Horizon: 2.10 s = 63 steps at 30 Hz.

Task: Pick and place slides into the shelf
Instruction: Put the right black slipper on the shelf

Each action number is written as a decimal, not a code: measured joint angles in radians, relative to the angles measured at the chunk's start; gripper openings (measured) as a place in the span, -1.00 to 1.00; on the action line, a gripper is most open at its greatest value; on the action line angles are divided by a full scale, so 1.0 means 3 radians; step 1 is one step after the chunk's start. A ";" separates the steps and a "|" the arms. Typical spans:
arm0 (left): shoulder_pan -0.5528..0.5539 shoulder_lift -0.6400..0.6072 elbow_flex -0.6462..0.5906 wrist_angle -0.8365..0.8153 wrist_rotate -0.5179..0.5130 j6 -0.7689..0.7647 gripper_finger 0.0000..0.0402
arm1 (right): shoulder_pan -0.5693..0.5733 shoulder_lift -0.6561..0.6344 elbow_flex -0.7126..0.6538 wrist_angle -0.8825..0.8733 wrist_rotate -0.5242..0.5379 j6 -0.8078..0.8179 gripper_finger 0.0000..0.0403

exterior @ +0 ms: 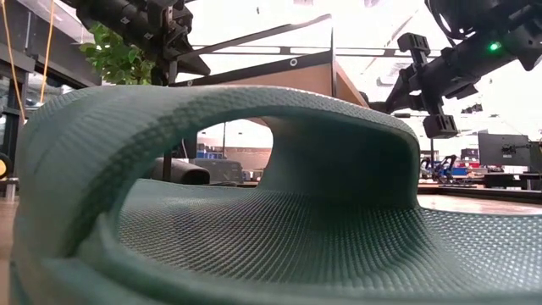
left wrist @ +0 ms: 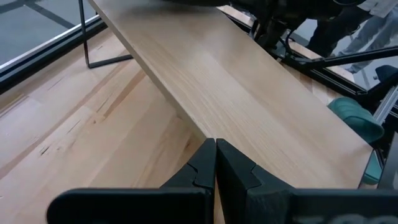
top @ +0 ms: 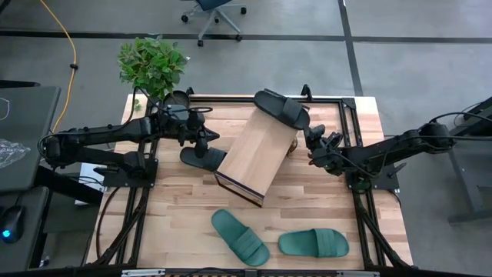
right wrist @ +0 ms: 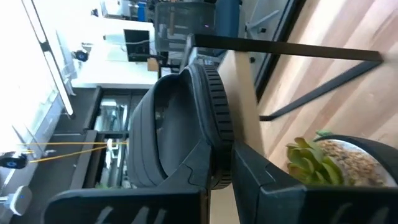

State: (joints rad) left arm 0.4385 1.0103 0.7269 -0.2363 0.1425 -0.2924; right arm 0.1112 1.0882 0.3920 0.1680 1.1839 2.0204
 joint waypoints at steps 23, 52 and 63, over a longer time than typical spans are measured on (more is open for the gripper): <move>0.0000 0.0000 0.0000 0.0000 -0.0001 0.0000 -1.00 | 0.0000 0.0000 0.0000 -0.0043 -0.0072 0.0074 -0.85; -0.0001 0.0000 0.0000 0.0000 -0.0001 0.0000 -1.00 | 0.0007 -0.0010 0.0000 -0.0019 -0.0027 0.0073 -0.45; -0.0001 0.0000 0.0000 -0.0001 0.0023 0.0000 -1.00 | 0.0060 -0.0010 0.0000 -0.0039 0.0026 0.0083 -0.45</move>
State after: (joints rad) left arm 0.4383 1.0103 0.7271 -0.2366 0.1493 -0.2924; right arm 0.1291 1.0851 0.3920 0.1563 1.1918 2.0453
